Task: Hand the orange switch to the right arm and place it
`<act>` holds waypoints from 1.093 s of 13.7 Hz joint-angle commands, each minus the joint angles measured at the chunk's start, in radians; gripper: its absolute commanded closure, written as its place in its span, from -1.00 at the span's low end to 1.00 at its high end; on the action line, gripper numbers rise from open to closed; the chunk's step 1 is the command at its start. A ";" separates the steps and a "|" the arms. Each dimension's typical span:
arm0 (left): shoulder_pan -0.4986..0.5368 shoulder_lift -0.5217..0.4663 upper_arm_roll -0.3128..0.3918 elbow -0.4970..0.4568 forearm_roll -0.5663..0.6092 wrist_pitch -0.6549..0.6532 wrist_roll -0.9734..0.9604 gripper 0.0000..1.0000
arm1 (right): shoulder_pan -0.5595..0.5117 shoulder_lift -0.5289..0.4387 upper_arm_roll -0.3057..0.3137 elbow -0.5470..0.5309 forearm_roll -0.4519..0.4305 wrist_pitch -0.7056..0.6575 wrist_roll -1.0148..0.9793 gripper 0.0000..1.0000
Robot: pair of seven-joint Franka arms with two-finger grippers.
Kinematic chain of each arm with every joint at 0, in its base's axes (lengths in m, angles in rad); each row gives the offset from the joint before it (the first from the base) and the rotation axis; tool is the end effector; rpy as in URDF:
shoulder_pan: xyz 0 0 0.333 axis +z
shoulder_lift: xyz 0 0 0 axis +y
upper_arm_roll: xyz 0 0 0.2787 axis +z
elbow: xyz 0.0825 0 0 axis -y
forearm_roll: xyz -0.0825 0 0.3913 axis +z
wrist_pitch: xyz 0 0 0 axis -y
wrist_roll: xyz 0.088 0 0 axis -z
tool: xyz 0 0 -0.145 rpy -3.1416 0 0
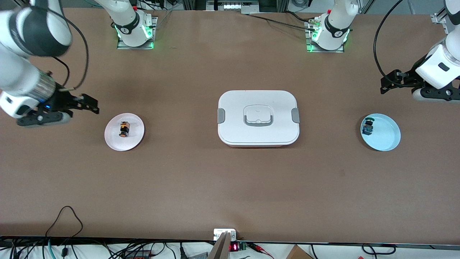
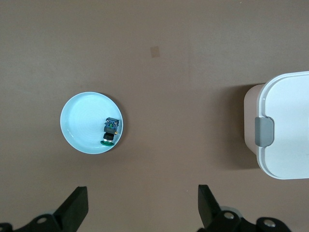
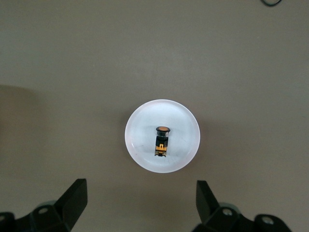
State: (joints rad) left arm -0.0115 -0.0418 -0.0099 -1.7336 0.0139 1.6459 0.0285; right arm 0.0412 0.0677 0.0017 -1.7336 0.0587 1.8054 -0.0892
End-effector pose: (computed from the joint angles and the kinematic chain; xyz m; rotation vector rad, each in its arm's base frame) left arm 0.5503 -0.0099 0.5007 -3.1257 0.0801 0.0719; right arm 0.5888 0.0323 0.4520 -3.0790 -0.1827 -0.0084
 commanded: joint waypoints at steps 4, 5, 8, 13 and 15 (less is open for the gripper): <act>-0.011 0.003 -0.001 0.037 0.012 -0.023 -0.013 -1.00 | -0.007 0.029 -0.003 0.239 -0.007 -0.222 0.006 -1.00; -0.011 0.003 -0.001 0.037 0.012 -0.023 -0.013 -1.00 | -0.007 0.029 -0.003 0.244 -0.007 -0.224 0.006 -1.00; -0.013 0.005 -0.005 0.043 0.037 -0.032 -0.015 -1.00 | -0.007 0.026 -0.002 0.244 0.003 -0.225 0.019 -1.00; -0.013 0.014 -0.002 0.057 0.037 -0.035 -0.013 -1.00 | 0.003 0.012 0.009 0.244 -0.008 -0.317 0.013 -1.00; -0.016 0.014 -0.004 0.057 0.037 -0.037 -0.015 -1.00 | 0.003 0.012 0.009 0.244 -0.002 -0.316 0.023 -1.00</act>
State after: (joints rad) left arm -0.0151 -0.0417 -0.0147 -1.7098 0.0263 1.6358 0.0274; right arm 0.0434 0.0743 0.0071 -1.5150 0.0592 1.5148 -0.0828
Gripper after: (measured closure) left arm 0.000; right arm 0.000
